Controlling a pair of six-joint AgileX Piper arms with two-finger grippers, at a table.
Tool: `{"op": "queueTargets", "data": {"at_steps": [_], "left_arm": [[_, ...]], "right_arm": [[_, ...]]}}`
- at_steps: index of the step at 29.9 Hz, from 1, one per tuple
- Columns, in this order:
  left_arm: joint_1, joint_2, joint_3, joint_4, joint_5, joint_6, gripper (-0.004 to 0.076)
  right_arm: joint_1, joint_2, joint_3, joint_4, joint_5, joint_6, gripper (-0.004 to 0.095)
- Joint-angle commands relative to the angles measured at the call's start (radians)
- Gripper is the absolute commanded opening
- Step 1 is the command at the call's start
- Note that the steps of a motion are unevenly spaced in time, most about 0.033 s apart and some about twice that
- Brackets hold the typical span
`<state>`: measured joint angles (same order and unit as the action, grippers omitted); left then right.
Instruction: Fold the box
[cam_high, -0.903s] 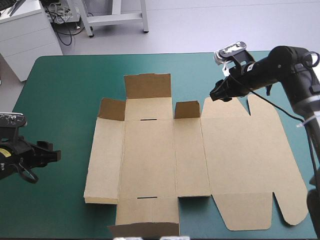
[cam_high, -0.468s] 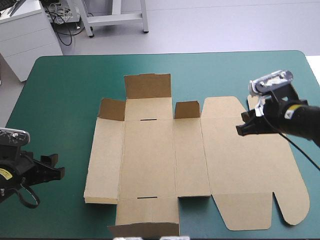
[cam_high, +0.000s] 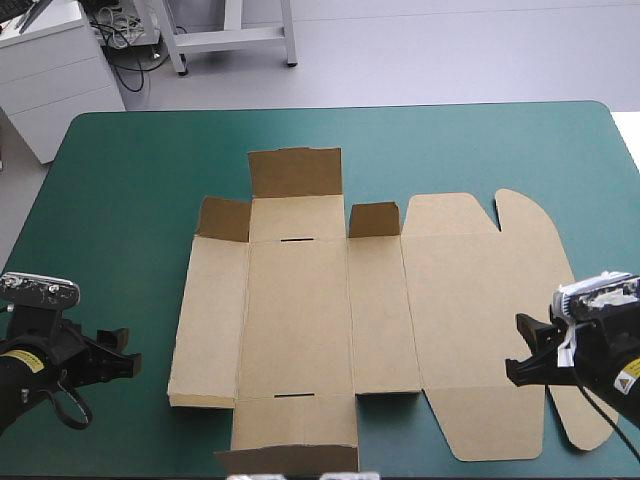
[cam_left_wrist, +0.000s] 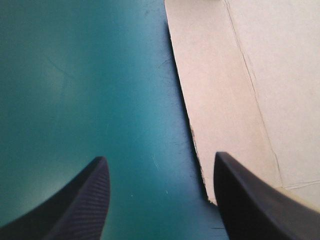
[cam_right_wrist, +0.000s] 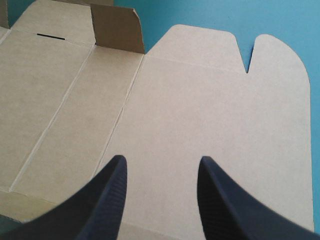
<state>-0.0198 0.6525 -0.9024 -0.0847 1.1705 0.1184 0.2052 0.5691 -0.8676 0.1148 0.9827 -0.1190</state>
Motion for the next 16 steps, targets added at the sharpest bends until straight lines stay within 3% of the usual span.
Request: {"op": "queueTargets", "data": {"at_steps": [1,6,12,16], "left_arm": [[-0.004,0.010,-0.023,-0.026,-0.030,-0.069,0.0432],[-0.004,0.104,-0.023,-0.051,0.031,-0.088,0.0433],[-0.004,0.264,-0.023,-0.066,-0.087,-0.084,0.0433],[-0.004,0.435,-0.023,-0.102,-0.055,-0.079,0.0433]], "right_arm": [[-0.005,-0.039,0.031,-0.028,-0.067,0.015,0.0409],[-0.005,-0.051,0.055,-0.034,-0.068,0.017,0.0409],[-0.005,-0.051,0.055,-0.032,-0.097,-0.001,0.0410],[-0.005,-0.051,0.055,-0.028,-0.113,0.006,0.0410]]}}
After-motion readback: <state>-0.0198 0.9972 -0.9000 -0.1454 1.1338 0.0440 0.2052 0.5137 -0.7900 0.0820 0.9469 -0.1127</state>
